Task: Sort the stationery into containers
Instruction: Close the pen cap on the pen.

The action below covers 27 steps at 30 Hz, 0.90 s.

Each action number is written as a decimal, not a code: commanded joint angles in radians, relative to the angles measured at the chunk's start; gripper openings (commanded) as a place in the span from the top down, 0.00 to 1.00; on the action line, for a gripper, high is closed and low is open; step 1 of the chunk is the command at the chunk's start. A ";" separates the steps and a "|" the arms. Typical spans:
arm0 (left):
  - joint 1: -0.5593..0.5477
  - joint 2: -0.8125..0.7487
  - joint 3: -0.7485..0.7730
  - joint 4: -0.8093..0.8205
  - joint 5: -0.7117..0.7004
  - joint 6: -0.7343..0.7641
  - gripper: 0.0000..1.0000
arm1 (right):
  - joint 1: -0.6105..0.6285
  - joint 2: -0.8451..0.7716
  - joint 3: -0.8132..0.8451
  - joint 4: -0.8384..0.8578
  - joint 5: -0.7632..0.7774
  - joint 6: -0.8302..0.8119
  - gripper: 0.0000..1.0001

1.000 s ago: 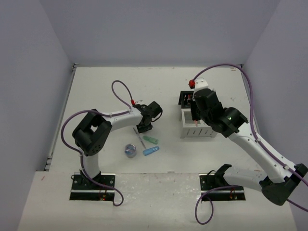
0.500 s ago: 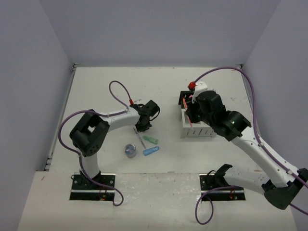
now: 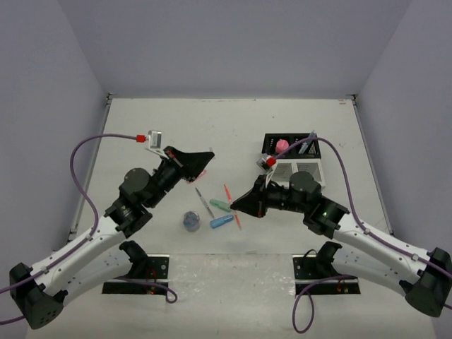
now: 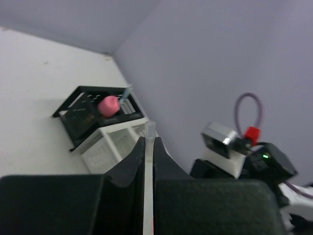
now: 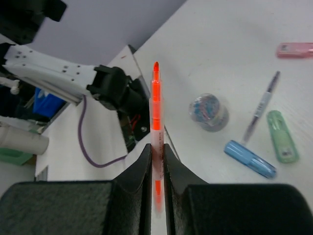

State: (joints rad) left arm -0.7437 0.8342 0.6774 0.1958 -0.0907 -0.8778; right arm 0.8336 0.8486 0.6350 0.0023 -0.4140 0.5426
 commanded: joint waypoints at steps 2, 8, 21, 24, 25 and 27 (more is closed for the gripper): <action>0.006 -0.053 -0.112 0.437 0.342 0.049 1.00 | 0.091 0.026 -0.011 0.438 -0.074 0.151 1.00; 0.004 -0.114 -0.146 0.457 0.373 0.022 1.00 | 0.106 -0.009 -0.024 0.463 0.063 0.162 1.00; 0.004 -0.098 -0.179 0.505 0.389 -0.035 1.00 | 0.105 -0.009 0.024 0.372 0.068 0.126 1.00; 0.005 -0.095 -0.179 0.511 0.385 -0.033 1.00 | 0.108 0.007 0.022 0.382 0.049 0.131 1.00; 0.004 -0.094 -0.178 0.512 0.382 -0.032 1.00 | 0.109 0.013 0.022 0.383 0.046 0.132 1.00; 0.006 -0.096 -0.175 0.513 0.372 -0.028 1.00 | 0.111 0.021 0.018 0.383 0.043 0.134 1.00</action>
State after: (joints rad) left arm -0.7418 0.7402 0.5016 0.6461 0.2790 -0.9044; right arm 0.9360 0.8538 0.6150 0.3660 -0.3649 0.6800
